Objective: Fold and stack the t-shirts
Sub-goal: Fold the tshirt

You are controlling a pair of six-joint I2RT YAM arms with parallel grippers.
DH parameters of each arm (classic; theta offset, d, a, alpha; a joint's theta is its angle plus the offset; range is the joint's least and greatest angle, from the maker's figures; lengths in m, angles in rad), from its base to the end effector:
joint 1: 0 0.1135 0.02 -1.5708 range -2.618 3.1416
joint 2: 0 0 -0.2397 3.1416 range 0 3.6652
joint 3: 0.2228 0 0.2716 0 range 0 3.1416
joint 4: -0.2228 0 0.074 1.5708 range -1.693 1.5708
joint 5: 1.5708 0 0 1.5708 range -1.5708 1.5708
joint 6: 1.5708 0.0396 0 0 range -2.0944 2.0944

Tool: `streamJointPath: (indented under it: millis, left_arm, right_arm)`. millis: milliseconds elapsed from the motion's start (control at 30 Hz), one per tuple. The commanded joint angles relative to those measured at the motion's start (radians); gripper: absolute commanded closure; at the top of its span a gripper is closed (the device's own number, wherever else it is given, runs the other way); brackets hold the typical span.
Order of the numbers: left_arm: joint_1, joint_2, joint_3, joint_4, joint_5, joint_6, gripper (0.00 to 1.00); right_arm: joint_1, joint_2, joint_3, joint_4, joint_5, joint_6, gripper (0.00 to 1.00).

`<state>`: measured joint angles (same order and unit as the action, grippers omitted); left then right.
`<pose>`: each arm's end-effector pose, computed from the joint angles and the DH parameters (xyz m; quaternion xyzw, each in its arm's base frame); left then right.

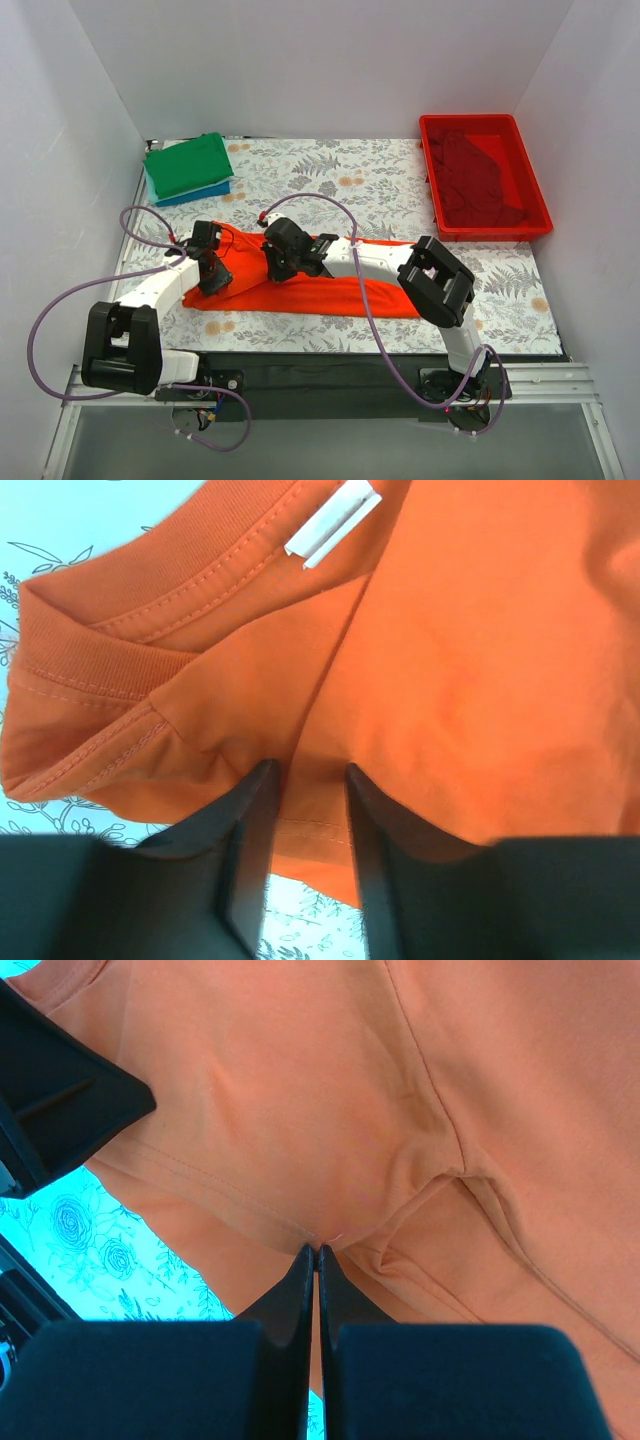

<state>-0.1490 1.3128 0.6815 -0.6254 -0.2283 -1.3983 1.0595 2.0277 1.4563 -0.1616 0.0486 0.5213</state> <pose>0.2415 -0.0272 0.1303 -0.5883 0.7856 -0.0281 0.1898 0.2294 0.4049 0.1599 -0.2333 0.8830 0.2733 0.3019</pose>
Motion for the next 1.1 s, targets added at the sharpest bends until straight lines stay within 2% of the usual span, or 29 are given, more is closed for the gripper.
streamJointPath:
  millis: [0,67,133,233,633,1067]
  left_arm:
    - [-0.012,-0.012,0.007,-0.014,-0.040,-0.013,0.70]
    - [-0.020,-0.001,0.009,-0.011,-0.034,-0.013,0.76]
    - [-0.023,0.002,0.012,-0.013,-0.032,-0.010,0.91]
    - [-0.023,-0.018,0.013,-0.013,-0.040,-0.011,1.00]
    - [-0.023,-0.174,0.032,-0.097,-0.002,-0.067,1.00]
    - [-0.023,-0.253,0.055,-0.214,-0.002,-0.148,1.00]
  right_arm:
    - [-0.006,-0.046,-0.014,0.013,-0.004,0.011,0.99]
    - [-0.007,-0.047,-0.017,0.013,-0.004,0.011,0.99]
    - [-0.009,-0.049,-0.017,0.013,-0.003,0.011,0.99]
    - [-0.009,-0.050,-0.016,0.011,-0.007,0.011,0.99]
    - [-0.009,-0.093,-0.063,0.010,-0.041,0.005,0.99]
    - [0.000,-0.083,-0.099,0.011,-0.104,0.008,0.99]
